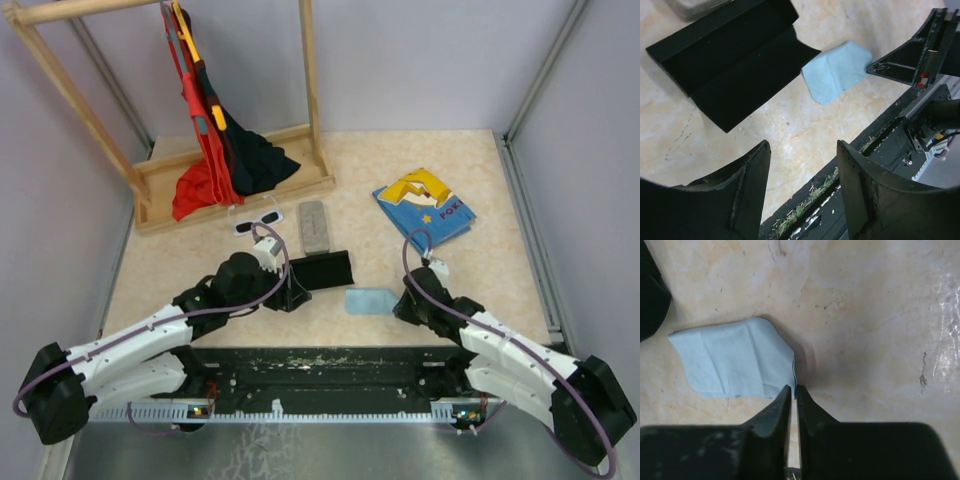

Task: Organize the sunglasses
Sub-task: Adjust the glasses cleaning cloth at the center of the board.

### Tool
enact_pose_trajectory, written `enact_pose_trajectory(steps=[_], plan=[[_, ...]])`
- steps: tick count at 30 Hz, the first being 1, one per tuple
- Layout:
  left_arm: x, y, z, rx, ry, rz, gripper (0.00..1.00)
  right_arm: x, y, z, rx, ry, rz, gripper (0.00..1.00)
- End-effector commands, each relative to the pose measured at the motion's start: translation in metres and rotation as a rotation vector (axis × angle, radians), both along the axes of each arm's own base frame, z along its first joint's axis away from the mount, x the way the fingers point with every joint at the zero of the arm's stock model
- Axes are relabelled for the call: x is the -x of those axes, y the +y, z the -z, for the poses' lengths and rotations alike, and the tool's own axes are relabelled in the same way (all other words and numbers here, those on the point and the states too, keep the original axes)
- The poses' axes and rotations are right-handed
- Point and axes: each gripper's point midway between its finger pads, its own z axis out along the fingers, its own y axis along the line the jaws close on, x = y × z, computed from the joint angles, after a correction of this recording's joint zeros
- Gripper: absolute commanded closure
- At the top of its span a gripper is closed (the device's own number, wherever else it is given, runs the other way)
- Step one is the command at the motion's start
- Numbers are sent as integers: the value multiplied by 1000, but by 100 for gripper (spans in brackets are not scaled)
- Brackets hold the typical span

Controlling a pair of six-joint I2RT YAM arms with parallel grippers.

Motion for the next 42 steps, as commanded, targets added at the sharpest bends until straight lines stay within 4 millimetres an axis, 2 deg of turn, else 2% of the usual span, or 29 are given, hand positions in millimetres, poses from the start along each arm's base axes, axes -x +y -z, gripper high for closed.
enact_pose_trajectory(steps=[1,2,7,13,16,20,26,31,42], plan=[[-2,-20,-27,80,-117,108,38,-9,17,-19,-102,-99,-61,96],[-2,-22,-28,81,-129,119,38,-10,20,-24,-119,-125,-80,100],[-2,-35,-40,114,-190,202,39,-15,47,-68,-233,-303,-260,100],[5,-46,-50,161,-238,278,38,-1,91,-113,-427,-395,-505,100],[12,-51,-55,198,-246,308,37,10,111,-125,-521,-375,-616,100],[21,-55,-60,244,-257,332,35,15,124,-139,-594,-389,-662,100],[29,-62,-50,256,-244,356,35,20,133,-155,-671,-416,-708,100],[34,-68,-42,274,-231,368,38,25,135,-153,-691,-407,-728,100],[39,-76,-33,277,-264,421,58,28,137,-155,-720,-399,-735,100]])
